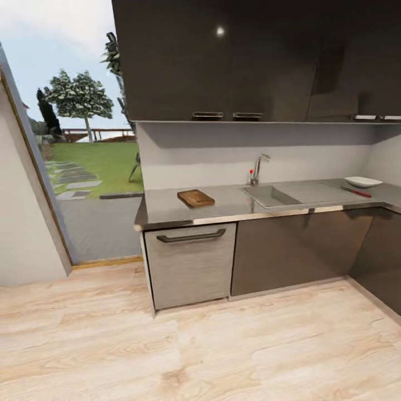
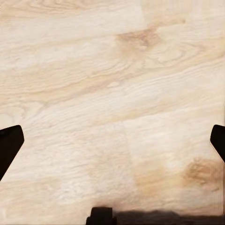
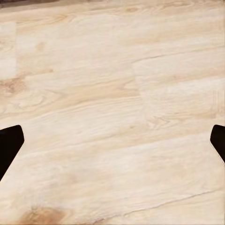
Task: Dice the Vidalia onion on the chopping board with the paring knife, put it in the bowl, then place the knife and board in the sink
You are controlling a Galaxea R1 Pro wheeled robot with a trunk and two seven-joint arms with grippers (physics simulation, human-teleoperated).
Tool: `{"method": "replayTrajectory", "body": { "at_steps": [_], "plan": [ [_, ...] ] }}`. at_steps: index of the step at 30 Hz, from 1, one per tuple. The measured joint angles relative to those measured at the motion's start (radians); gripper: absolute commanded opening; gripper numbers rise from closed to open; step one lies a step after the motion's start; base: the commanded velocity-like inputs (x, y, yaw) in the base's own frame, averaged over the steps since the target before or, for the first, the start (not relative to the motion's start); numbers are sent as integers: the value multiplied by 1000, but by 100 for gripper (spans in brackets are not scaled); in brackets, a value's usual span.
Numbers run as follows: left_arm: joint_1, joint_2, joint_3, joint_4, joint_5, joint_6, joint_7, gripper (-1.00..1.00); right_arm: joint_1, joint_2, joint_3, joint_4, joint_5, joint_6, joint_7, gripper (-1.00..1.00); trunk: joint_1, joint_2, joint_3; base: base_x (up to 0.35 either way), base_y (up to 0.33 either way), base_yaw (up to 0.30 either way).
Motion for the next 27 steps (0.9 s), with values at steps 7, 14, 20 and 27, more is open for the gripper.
{"method": "replayTrajectory", "body": {
  "at_steps": [7, 14, 20, 27],
  "plan": [
    [0, 1, 0, -1, 0, 0, -1, 100, 0, 0, 0, 0, 0, 0, 0, 100, 0, 0, 0, 163, -174, 143],
    [0, 1, 0, -2, 0, 0, -1, 100, 0, -7, -1, 12, 0, 1, 1, 100, 0, 0, 0, 16, -16, 11],
    [0, 0, 0, -3, 0, 0, -1, 100, 0, -9, -1, 54, 1, 1, 2, 100, 0, 0, 0, 1, -1, 0],
    [0, 0, 0, -3, 0, 0, -1, 100, 0, -8, -4, 57, 1, 0, 0, 100, 0, 0, 0, 0, 0, 0]
  ]
}}
